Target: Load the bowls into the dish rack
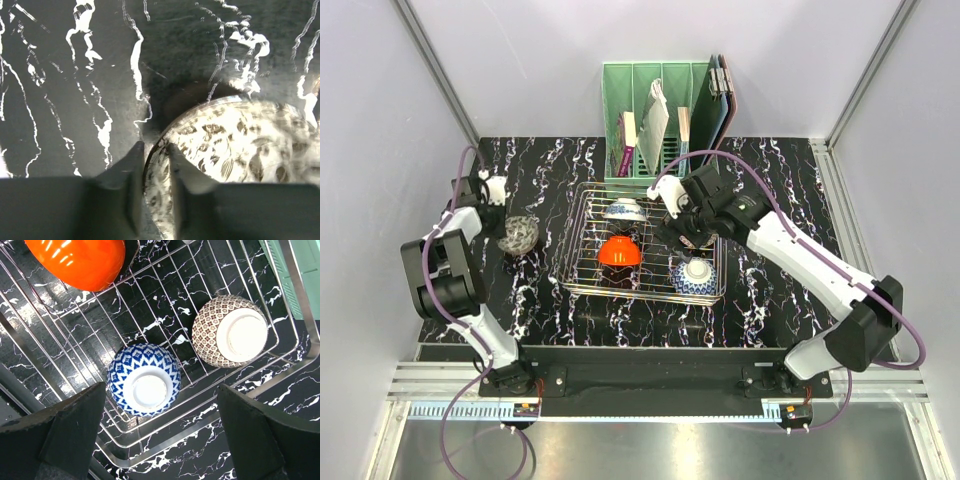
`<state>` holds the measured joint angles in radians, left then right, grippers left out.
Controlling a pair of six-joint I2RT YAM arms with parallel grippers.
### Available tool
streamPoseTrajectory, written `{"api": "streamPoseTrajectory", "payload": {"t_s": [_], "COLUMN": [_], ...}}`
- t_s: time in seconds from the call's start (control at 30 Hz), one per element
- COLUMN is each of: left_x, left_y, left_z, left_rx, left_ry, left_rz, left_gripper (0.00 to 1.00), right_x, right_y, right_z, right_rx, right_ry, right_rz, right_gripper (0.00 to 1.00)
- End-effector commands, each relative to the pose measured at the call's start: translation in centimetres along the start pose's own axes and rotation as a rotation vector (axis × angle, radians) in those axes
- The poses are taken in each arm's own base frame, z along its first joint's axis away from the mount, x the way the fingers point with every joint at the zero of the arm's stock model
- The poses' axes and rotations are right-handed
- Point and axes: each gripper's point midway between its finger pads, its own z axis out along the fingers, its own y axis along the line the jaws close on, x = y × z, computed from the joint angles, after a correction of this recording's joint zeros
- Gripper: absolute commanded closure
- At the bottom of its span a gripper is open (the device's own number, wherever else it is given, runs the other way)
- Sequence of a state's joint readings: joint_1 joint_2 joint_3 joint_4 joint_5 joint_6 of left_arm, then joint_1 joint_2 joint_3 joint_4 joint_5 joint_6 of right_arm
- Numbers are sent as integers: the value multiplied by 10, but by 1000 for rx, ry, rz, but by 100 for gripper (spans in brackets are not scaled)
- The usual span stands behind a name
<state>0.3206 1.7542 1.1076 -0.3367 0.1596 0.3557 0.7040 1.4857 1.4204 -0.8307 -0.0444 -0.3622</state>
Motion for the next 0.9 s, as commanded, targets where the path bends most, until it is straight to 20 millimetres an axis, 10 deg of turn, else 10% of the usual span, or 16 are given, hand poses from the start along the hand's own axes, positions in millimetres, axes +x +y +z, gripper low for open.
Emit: {"api": "streamPoseTrajectory", "payload": {"t_s": [0.0,0.43,0.7,0.87], "left_x": [-21,-38,-109,-118], "left_y": [4,-15,-113,-196], "left_z": [-10,-53,-179,-241], "left_rx": [-28,49,479,754], "left_ry": [-71,-151,-437,-540], "left_rz": [4,14,130,288], "left_gripper": [93,100,100,100], "right_x": [-14,-29,-92,-127], "right_y": [-7,1,45,69], "right_z": [-21,-8,-35,-62], "right_rx": [37,-24,-421,-726], "right_ry": [-72,-85,-195,-260], "right_rz": [5,80,188,234], "right_gripper": [0,0,0,0]}}
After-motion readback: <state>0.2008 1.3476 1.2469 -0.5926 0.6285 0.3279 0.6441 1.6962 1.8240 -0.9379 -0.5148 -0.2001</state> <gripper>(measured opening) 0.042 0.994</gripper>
